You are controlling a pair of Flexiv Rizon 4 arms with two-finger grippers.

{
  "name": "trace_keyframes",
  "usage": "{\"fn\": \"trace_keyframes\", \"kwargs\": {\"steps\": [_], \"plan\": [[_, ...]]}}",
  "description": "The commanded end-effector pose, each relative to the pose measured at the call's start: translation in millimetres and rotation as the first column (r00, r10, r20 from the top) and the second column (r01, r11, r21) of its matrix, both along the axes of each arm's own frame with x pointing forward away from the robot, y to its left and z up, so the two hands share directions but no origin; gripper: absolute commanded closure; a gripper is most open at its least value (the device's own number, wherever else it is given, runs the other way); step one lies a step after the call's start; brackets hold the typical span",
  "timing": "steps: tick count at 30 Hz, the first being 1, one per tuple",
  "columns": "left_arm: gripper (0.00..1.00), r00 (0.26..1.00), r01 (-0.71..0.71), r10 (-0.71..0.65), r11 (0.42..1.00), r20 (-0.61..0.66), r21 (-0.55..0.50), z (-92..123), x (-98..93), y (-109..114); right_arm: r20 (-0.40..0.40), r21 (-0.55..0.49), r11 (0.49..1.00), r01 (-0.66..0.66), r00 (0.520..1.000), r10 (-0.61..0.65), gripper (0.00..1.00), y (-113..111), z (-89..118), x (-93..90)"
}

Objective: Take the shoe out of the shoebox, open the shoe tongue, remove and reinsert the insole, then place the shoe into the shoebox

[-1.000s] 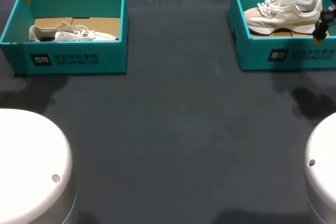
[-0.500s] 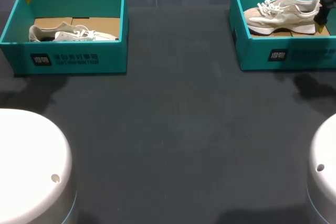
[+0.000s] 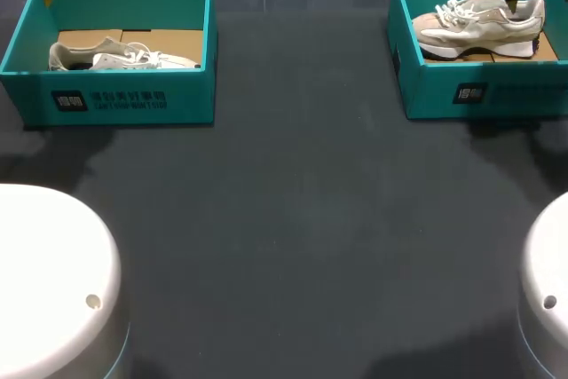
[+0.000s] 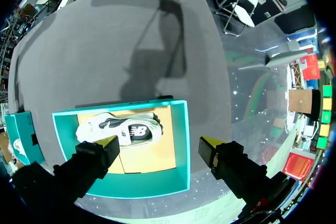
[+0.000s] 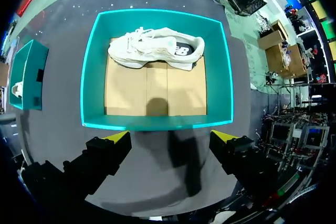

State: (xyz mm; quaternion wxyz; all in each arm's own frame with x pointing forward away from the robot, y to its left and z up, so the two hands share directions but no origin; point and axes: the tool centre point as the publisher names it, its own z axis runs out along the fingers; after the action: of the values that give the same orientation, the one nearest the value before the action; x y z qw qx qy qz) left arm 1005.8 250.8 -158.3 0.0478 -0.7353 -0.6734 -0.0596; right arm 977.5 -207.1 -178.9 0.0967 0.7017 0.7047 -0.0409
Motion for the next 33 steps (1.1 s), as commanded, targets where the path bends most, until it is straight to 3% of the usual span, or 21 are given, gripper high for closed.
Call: {"fn": "trace_keyframes", "kwargs": {"steps": [1, 9, 12, 22, 33], "plan": [[0.0, 1.0, 0.001, -0.001, 1.0, 0.001, 0.002, 0, -0.7, 0, -0.127, -0.031, 0.999, 0.025, 0.991, -0.028, 0.0, 7, -1, 35.5], [0.0, 1.0, 0.001, -0.001, 1.0, 0.001, 0.002, 0, -0.7, 0, -0.127, -0.031, 0.999, 0.025, 0.991, -0.028, 0.0, 7, -1, 35.5], [0.0, 1.0, 0.001, -0.001, 1.0, 0.001, 0.002, 0, -0.7, 0, -0.138, -0.143, 0.99, -0.005, 0.99, -0.015, 0.0, 5, -17, 56.1], [0.0, 1.0, 0.001, -0.001, 1.0, 0.001, 0.002, 0, -0.7, 0, -0.01, -0.142, 0.99, 0.004, 1.0, -0.006, 0.0, -49, -44, 105.6], [0.0, 1.0, 0.001, -0.001, 1.0, 0.001, 0.002, 0, -0.7, 0, -0.01, -0.142, 0.99, 0.004, 1.0, -0.006, 0.0, -49, -44, 105.6]]}}
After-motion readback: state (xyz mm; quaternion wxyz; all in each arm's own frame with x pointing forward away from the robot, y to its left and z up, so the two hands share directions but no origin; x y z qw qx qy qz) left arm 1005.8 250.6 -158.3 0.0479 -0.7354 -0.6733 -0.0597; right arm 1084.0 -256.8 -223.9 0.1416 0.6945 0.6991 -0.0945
